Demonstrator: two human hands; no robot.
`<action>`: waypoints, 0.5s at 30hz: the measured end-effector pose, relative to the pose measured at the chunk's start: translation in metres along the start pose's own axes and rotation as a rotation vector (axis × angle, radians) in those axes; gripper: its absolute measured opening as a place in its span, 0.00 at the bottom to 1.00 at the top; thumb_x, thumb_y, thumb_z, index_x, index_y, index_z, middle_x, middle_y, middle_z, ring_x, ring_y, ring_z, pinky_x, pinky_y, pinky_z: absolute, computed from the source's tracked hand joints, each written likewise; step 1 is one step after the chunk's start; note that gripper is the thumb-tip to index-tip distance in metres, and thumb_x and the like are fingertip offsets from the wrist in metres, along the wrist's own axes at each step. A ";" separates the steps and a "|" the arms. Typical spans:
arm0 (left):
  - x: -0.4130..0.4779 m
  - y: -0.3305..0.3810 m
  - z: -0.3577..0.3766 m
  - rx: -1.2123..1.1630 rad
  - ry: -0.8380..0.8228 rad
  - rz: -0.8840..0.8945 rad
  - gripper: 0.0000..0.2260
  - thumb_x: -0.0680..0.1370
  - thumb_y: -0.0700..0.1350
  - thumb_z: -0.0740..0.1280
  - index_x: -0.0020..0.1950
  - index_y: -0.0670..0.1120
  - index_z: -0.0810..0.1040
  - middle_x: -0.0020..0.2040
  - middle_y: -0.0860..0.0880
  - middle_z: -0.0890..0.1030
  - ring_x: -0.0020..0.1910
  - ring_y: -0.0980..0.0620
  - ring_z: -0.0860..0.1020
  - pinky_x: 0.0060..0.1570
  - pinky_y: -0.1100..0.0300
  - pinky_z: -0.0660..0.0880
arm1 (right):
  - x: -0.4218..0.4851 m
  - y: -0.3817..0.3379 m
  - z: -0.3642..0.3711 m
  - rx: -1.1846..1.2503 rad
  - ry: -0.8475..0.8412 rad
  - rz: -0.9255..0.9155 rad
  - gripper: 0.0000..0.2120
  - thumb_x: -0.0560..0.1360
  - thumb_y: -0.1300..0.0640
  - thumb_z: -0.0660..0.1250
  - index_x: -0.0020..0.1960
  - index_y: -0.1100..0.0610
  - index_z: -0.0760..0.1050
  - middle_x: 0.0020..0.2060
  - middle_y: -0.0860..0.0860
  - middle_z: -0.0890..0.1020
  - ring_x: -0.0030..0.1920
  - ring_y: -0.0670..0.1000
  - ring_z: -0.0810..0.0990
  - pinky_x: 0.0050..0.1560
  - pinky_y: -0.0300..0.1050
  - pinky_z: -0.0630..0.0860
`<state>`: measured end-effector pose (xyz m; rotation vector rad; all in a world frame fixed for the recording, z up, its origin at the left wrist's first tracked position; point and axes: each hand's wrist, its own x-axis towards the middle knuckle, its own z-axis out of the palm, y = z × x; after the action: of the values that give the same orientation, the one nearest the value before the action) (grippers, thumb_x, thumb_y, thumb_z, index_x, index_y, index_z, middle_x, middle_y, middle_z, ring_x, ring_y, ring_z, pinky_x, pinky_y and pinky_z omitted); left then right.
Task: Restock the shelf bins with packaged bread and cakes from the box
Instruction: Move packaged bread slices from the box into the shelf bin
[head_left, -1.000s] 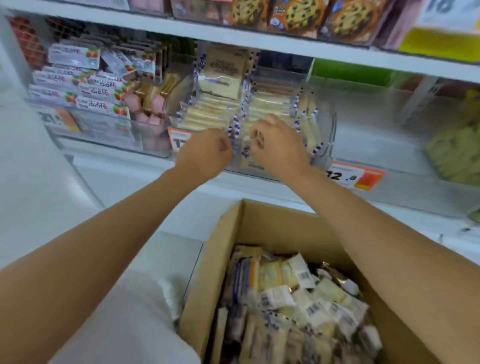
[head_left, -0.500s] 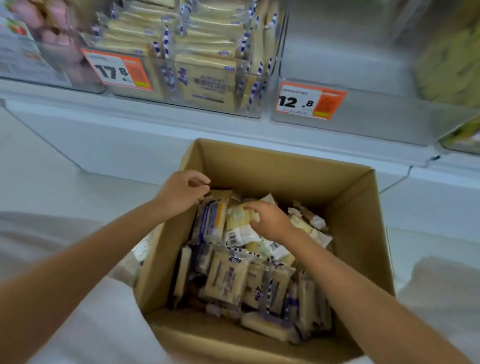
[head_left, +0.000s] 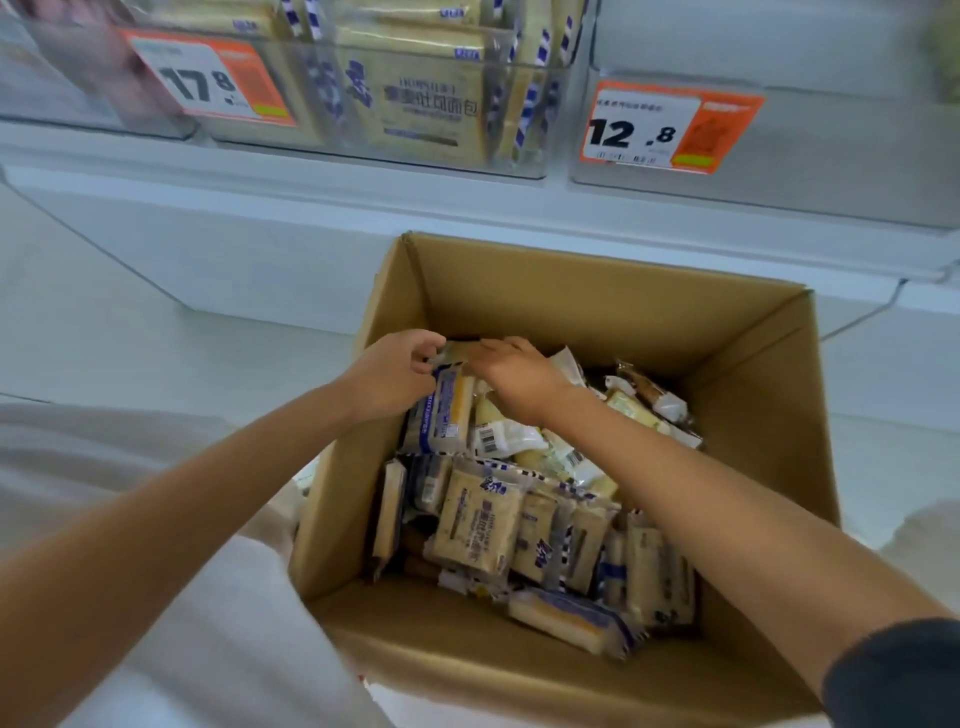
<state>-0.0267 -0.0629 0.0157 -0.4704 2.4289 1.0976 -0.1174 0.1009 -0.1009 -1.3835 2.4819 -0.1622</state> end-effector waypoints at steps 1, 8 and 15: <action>0.000 0.000 0.003 0.001 0.004 -0.024 0.24 0.79 0.38 0.66 0.75 0.46 0.67 0.69 0.47 0.74 0.62 0.52 0.75 0.57 0.61 0.72 | 0.001 -0.006 0.008 -0.027 -0.039 0.000 0.27 0.76 0.65 0.64 0.73 0.51 0.67 0.75 0.53 0.65 0.76 0.56 0.59 0.72 0.55 0.57; -0.005 -0.010 0.009 -0.026 0.014 -0.049 0.31 0.76 0.36 0.68 0.77 0.45 0.62 0.71 0.48 0.70 0.67 0.52 0.70 0.58 0.63 0.66 | 0.005 -0.029 0.032 0.056 -0.006 0.041 0.16 0.78 0.58 0.63 0.65 0.53 0.76 0.74 0.54 0.67 0.78 0.56 0.54 0.76 0.56 0.43; -0.004 0.008 0.026 -0.262 -0.075 0.072 0.14 0.75 0.47 0.74 0.58 0.45 0.78 0.53 0.44 0.84 0.52 0.44 0.83 0.55 0.42 0.79 | -0.068 -0.004 -0.064 0.607 0.156 0.224 0.13 0.80 0.43 0.62 0.50 0.52 0.78 0.37 0.47 0.81 0.36 0.48 0.78 0.38 0.46 0.73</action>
<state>-0.0210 -0.0371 0.0073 -0.4172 2.2630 1.4466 -0.1000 0.1535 -0.0255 -0.8595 2.3825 -0.9142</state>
